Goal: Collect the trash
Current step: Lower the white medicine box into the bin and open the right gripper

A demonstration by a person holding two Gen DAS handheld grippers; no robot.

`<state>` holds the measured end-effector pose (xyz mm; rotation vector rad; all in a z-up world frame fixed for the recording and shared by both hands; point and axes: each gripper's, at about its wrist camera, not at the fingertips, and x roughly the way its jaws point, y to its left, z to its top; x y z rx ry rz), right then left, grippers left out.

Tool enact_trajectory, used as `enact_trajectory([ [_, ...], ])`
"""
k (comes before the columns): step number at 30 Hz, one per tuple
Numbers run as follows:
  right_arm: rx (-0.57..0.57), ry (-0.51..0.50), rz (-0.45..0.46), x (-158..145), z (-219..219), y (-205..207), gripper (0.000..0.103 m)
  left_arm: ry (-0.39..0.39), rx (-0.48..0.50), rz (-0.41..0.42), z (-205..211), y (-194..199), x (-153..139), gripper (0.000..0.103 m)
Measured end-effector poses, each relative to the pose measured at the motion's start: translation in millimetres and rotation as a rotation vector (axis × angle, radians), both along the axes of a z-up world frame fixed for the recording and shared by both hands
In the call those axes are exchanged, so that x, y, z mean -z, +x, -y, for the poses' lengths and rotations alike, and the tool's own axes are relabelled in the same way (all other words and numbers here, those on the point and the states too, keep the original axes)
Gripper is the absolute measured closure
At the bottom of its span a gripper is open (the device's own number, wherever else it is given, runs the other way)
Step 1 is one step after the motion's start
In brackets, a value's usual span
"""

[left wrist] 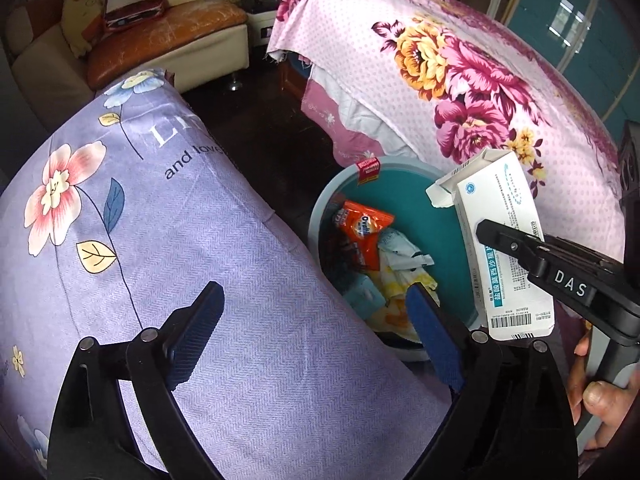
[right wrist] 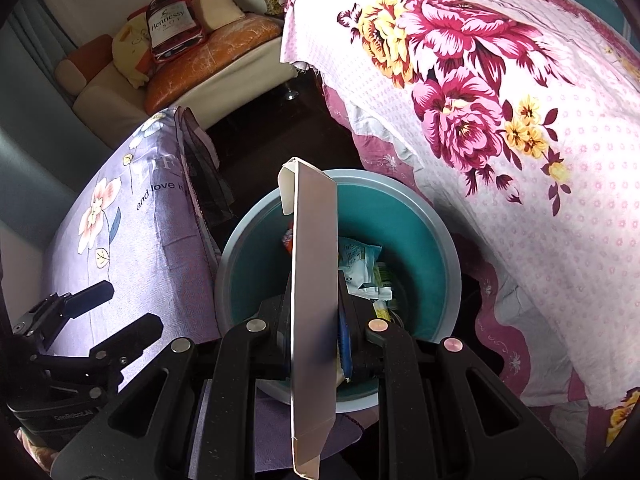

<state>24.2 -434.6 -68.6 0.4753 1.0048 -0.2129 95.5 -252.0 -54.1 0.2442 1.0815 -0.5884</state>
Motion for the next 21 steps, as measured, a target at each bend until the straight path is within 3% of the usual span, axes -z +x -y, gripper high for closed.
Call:
enact_trajectory([
  [21,-0.052,-0.057,-0.059,1.3,-27.9,27.3,0.086,-0.023,-0.11,0.008,-49.4,18.3,3.8,0.01],
])
